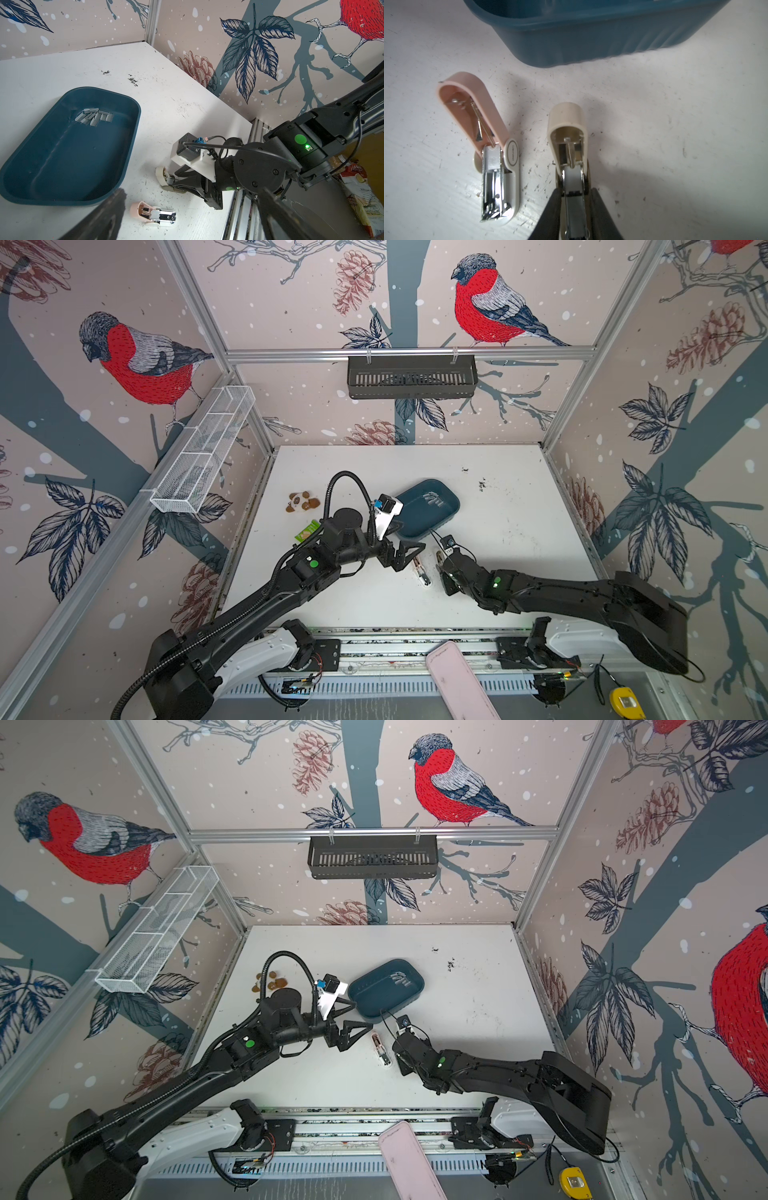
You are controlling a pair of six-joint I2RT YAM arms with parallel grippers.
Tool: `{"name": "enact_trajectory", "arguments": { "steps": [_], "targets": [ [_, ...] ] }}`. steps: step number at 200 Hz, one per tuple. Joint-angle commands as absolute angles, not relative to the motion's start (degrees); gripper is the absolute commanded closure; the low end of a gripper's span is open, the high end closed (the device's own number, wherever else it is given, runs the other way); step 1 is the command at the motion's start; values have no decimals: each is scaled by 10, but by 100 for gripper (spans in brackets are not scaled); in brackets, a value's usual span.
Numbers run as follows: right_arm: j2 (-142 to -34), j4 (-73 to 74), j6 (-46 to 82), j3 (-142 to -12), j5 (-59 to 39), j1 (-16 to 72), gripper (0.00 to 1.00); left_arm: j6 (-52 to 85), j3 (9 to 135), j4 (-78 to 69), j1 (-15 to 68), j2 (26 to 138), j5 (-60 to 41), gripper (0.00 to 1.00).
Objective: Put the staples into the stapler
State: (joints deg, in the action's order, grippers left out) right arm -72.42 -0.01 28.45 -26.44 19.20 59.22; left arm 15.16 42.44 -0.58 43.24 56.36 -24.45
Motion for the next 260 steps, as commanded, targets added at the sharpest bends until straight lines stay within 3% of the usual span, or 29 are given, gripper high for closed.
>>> {"name": "enact_trajectory", "arguments": {
  "steps": [1, 57, 84, 119, 163, 260],
  "targets": [
    [-700, -1, 297, -262, 190, 591, 72, 152, 423, -14, 436, 570, -246, 2],
    [-587, -42, 399, -220, 130, 571, 75, 173, 417, -8, 465, 643, -202, 6],
    [-551, -48, 415, -200, 85, 566, 70, 186, 431, -11, 470, 695, -189, 3],
    [-513, -54, 418, -188, 100, 547, 72, 198, 435, -24, 472, 734, -153, 5],
    [-455, -49, 373, -210, 76, 472, 73, 162, 562, 83, 465, 820, -40, 12],
    [-448, -73, 299, -292, -27, 308, 76, 6, 953, 268, 386, 1168, -42, 50]
  ]
}}
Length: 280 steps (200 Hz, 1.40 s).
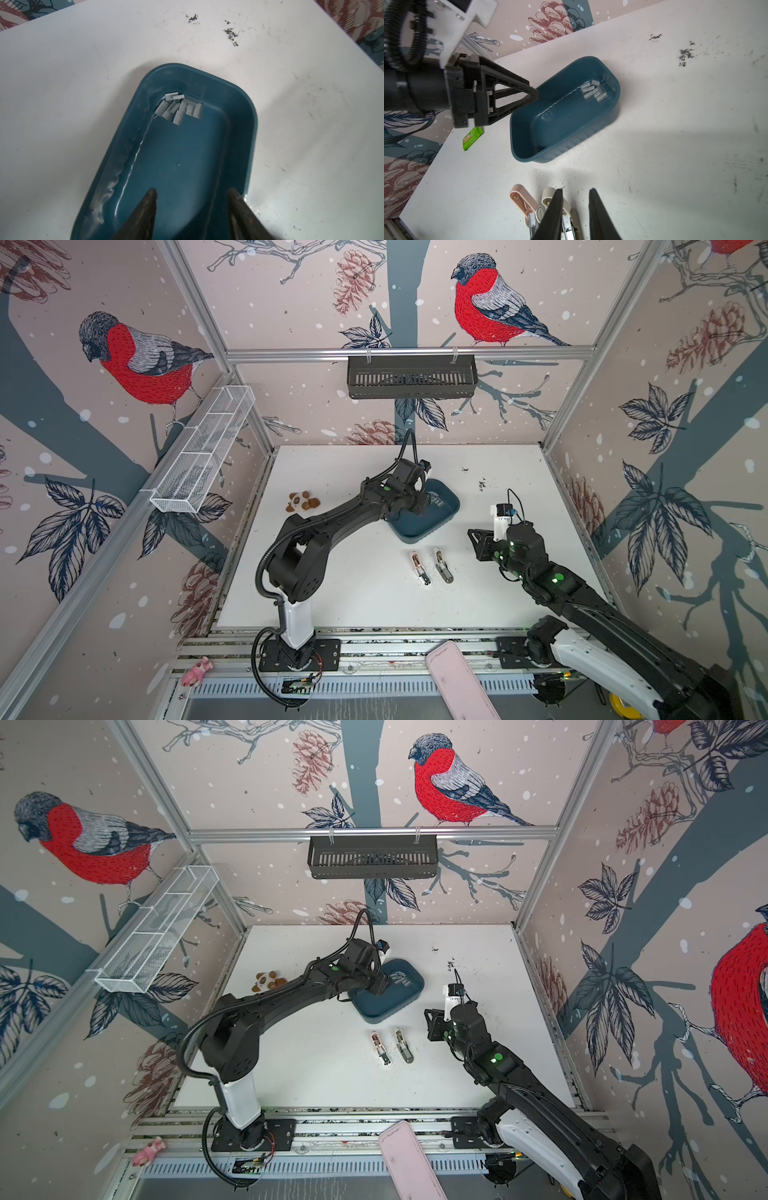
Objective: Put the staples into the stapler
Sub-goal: 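Move the left gripper into the teal tray while the right gripper rises, then close the left gripper on a grey staple strip in the tray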
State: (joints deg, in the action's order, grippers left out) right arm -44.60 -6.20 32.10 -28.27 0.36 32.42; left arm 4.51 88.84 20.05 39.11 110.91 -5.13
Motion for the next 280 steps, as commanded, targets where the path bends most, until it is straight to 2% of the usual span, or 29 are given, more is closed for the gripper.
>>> {"name": "enact_trajectory", "arguments": {
  "steps": [1, 23, 53, 99, 170, 235, 280],
  "targets": [
    [-448, -73, 299, -293, -27, 307, 76, 7, 956, 269, 386, 1171, -42, 50],
    [-458, -78, 294, -302, -30, 293, 76, 14, 1017, 276, 379, 1237, -53, 58],
    [-478, -80, 294, -314, -32, 280, 76, 12, 1098, 301, 377, 1310, -58, 63],
    [-493, -76, 300, -315, -32, 274, 76, 14, 1139, 301, 375, 1360, -94, 71],
    [-482, -86, 296, -311, -33, 269, 76, 25, 1142, 288, 375, 1381, -96, 78],
    [-478, -87, 298, -307, -36, 264, 76, 23, 1156, 296, 373, 1396, -91, 79],
    [-478, -88, 299, -308, -36, 263, 76, 21, 1161, 296, 373, 1399, -97, 85]
  ]
}}
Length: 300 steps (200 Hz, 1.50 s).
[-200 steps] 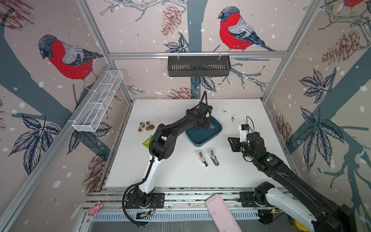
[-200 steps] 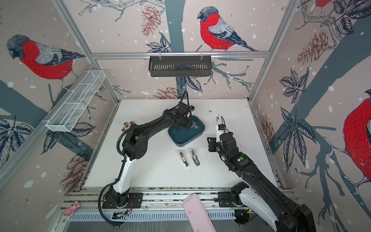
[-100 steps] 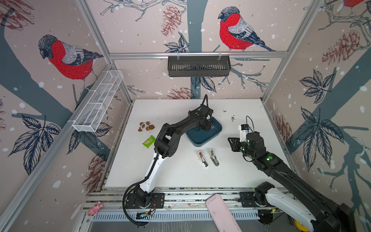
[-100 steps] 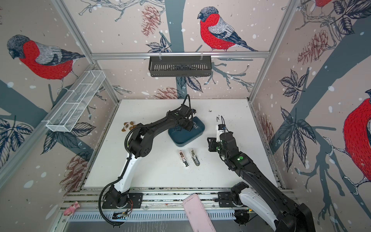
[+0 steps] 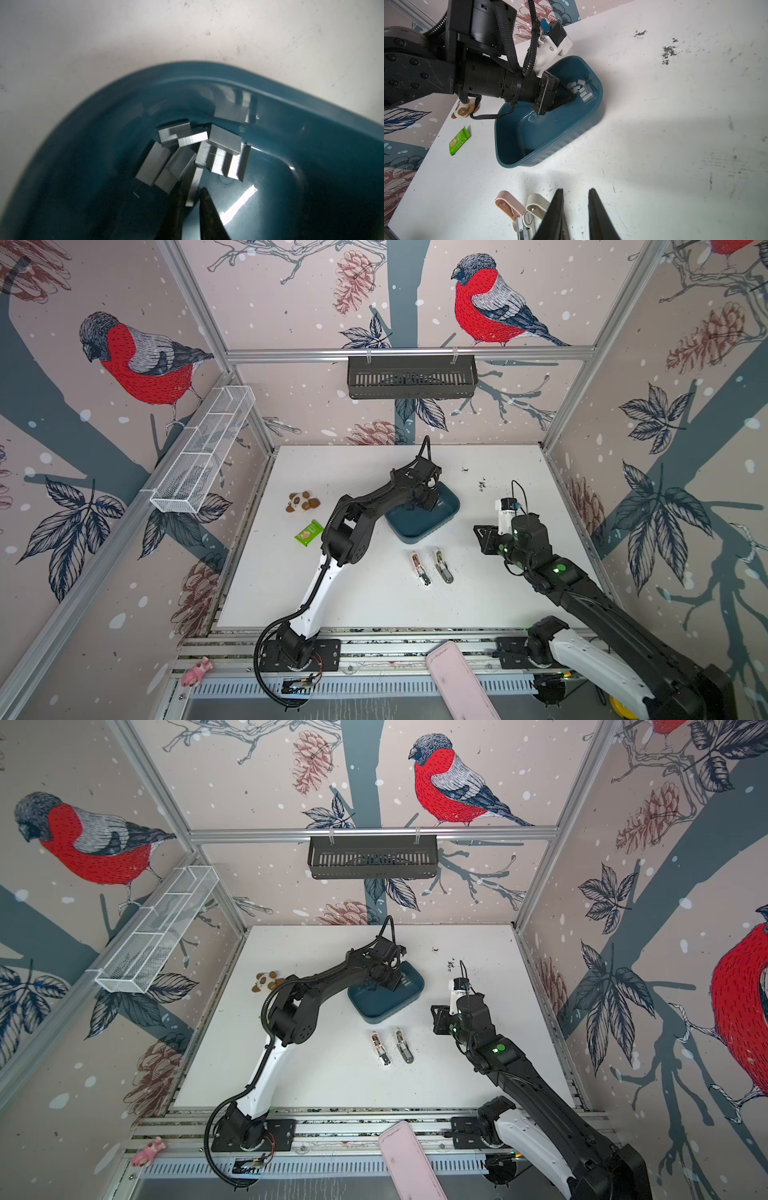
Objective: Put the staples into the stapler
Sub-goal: 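Close the left gripper on a grey staple strip in the tray, then lift the strip with the left gripper while the right gripper comes to meet it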
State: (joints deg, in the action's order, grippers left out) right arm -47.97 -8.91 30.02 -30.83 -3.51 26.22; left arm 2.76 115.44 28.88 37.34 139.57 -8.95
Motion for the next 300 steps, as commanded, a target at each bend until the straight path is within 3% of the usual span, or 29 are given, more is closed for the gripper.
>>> {"name": "enact_trajectory", "arguments": {
  "steps": [1, 51, 116, 171, 215, 300],
  "targets": [
    [-479, -88, 299, -308, -36, 263, 76, 21, 1161, 297, 373, 1399, -98, 85],
    [-477, -89, 302, -304, -37, 261, 77, 19, 1159, 299, 373, 1396, -107, 93],
    [-473, -85, 312, -306, -45, 262, 77, 19, 1136, 301, 373, 1361, -115, 94],
    [-492, 35, 444, -289, -127, 241, 76, 42, 1013, 247, 368, 1253, -155, 93],
    [-571, 181, 577, -305, -164, 226, 75, 78, 930, 198, 365, 1163, -191, 92],
    [-770, 357, 638, -405, -253, 221, 72, 114, 912, 185, 365, 1075, -254, 91]
  ]
}}
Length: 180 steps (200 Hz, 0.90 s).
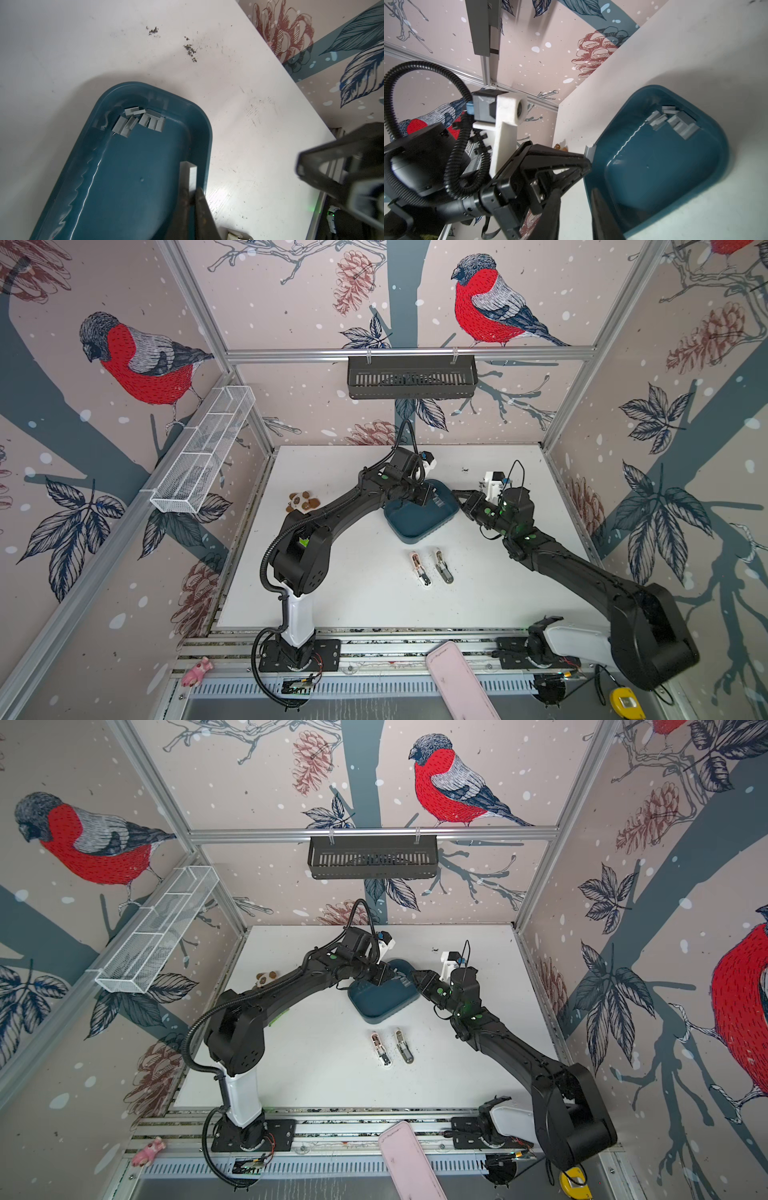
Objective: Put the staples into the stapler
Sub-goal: 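Lift the strip with the left gripper while the right gripper comes to meet it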
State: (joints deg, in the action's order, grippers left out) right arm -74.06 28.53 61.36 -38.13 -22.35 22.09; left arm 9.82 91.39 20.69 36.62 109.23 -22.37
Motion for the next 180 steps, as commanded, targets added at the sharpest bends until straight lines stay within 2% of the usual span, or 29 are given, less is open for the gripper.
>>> {"name": "enact_trajectory", "arguments": {
  "steps": [1, 60, 180],
  "targets": [
    [-772, 358, 638, -406, -254, 221, 72, 114, 912, 184, 365, 1074, -255, 91],
    [-805, 425, 646, -409, -274, 220, 71, 126, 923, 191, 361, 1048, -299, 91],
    [-822, 444, 653, -415, -278, 229, 68, 140, 916, 180, 357, 1035, -330, 91]
  ]
}}
